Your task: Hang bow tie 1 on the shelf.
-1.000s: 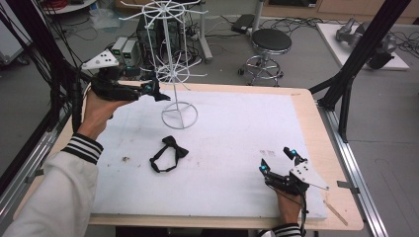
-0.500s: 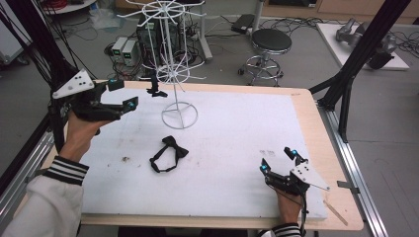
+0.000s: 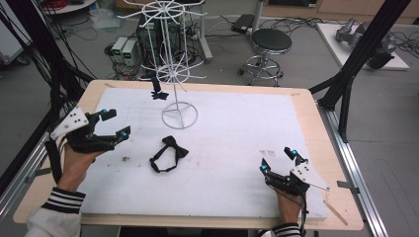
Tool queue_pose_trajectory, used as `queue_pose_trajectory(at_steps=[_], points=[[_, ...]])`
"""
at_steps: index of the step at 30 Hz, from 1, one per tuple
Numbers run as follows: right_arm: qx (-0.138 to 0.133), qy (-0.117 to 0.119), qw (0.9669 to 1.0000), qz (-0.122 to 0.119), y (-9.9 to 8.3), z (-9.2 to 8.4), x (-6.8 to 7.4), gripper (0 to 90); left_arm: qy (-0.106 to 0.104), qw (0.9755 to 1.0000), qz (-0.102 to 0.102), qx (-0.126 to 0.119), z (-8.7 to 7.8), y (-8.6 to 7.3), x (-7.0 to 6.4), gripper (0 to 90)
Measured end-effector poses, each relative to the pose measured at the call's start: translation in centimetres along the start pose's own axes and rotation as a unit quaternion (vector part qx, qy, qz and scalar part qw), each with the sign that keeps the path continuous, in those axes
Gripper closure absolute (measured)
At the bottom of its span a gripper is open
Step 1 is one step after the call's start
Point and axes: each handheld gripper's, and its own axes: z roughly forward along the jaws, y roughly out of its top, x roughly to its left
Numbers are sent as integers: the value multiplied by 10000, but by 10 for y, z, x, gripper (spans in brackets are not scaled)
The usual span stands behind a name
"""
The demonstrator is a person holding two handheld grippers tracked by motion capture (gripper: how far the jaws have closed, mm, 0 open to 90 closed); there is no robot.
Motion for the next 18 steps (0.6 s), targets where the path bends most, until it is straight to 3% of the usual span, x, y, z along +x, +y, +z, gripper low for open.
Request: queue_pose_trajectory(at_steps=[9,18], points=[[8,10,10000,19,0,0,0,109,176,9996,-83,202,-8,-33,-8,200],[15,11,10000,-9,0,-1,1,110,219,9994,-203,189,-11,-39,-5,200]])
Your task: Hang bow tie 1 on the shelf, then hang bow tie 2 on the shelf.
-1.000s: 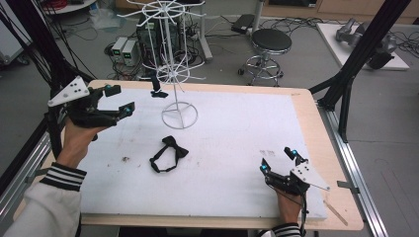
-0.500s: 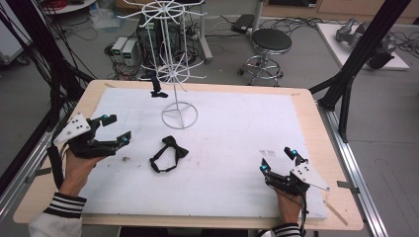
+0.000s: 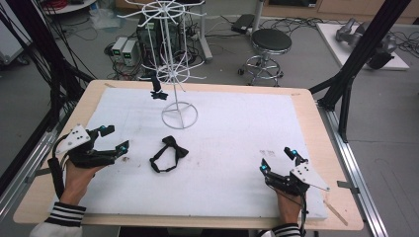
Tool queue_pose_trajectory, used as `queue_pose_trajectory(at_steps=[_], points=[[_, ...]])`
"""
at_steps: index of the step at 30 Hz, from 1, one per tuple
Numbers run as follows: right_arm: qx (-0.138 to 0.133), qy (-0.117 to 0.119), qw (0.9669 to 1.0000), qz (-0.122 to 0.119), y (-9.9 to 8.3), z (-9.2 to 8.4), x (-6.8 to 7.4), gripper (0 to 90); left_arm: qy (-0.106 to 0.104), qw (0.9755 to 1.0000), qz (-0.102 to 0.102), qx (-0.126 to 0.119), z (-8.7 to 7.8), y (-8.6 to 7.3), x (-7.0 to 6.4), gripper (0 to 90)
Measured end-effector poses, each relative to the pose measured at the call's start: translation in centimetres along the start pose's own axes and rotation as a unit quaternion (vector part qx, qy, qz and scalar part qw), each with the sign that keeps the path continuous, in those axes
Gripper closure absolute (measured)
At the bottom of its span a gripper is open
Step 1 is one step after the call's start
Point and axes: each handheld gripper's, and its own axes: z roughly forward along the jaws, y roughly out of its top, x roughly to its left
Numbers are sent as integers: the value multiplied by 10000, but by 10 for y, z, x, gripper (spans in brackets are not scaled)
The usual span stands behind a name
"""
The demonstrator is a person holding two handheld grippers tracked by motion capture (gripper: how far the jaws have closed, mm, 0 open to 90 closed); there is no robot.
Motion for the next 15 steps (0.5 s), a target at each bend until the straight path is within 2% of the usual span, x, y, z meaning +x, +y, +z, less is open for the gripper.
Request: queue_pose_trajectory(at_steps=[15], points=[[-1,-2,10000,21,0,0,0,109,-44,10000,58,13,2,8,0,200]])
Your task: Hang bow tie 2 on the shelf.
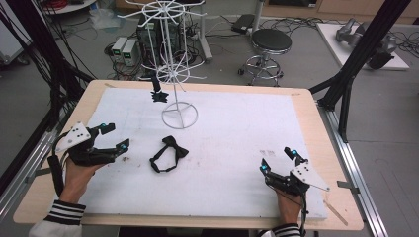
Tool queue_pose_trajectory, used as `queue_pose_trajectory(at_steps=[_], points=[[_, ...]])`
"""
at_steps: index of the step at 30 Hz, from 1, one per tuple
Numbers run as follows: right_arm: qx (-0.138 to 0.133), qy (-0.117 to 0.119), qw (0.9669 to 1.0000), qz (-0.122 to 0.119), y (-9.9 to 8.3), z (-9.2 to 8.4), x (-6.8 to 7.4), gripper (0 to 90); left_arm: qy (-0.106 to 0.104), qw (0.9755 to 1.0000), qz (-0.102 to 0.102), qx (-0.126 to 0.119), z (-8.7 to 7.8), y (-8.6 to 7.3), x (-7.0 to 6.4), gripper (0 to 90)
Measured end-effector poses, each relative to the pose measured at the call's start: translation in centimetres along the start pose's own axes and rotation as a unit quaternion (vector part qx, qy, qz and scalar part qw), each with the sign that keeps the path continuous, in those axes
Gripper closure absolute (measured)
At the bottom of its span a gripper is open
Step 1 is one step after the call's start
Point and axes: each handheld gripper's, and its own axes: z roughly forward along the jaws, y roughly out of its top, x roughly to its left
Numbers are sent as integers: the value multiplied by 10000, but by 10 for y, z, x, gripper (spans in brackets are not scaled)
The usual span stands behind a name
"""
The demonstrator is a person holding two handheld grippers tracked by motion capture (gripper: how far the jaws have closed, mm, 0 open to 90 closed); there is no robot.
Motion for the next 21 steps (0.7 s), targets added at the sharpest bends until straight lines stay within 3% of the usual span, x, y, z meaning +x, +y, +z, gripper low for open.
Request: queue_pose_trajectory(at_steps=[14,21], points=[[-19,19,10000,-10,0,0,0,109,-139,9995,242,173,6,21,-1,202],[-8,11,10000,24,0,0,0,109,-276,9978,438,418,14,32,-3,201]])
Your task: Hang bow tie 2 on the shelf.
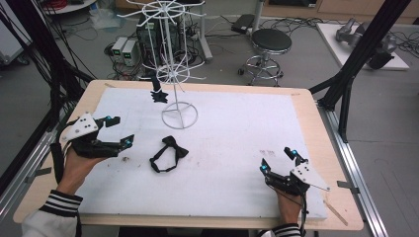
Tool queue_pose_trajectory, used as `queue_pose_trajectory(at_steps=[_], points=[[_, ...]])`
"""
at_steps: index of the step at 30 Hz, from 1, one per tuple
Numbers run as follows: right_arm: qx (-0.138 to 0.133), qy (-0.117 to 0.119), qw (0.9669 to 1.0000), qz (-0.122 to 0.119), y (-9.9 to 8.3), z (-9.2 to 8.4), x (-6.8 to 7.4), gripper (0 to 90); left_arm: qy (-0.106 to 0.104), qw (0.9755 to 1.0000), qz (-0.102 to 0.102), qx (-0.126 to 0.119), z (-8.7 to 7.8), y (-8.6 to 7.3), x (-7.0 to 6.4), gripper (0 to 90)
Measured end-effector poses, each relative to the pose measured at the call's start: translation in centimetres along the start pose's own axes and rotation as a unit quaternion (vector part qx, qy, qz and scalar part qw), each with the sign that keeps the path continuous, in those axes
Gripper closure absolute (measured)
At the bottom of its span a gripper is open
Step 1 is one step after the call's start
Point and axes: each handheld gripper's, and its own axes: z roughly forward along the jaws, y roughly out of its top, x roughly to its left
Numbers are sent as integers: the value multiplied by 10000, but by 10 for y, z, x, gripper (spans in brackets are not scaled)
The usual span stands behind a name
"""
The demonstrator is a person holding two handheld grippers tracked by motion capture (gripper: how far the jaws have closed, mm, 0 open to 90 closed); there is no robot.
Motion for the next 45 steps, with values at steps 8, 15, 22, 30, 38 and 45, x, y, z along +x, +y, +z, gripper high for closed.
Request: queue_pose_trajectory(at_steps=[8,15,22,30,38,45], points=[[-2,3,10000,-14,0,0,0,109,-263,9992,108,277,11,9,2,198],[-8,-7,10000,-14,0,0,0,109,-477,9968,252,593,23,14,5,198],[-14,0,10000,-6,0,0,-1,109,-654,9936,481,784,36,18,0,198],[-13,3,10000,-15,0,0,-1,110,-871,9895,672,940,54,23,-9,199],[-14,5,10000,-11,0,0,0,109,-1154,9840,777,1111,73,24,-12,201],[-15,9,10000,-8,0,0,-1,110,-1335,9798,784,1269,82,22,-9,210]])
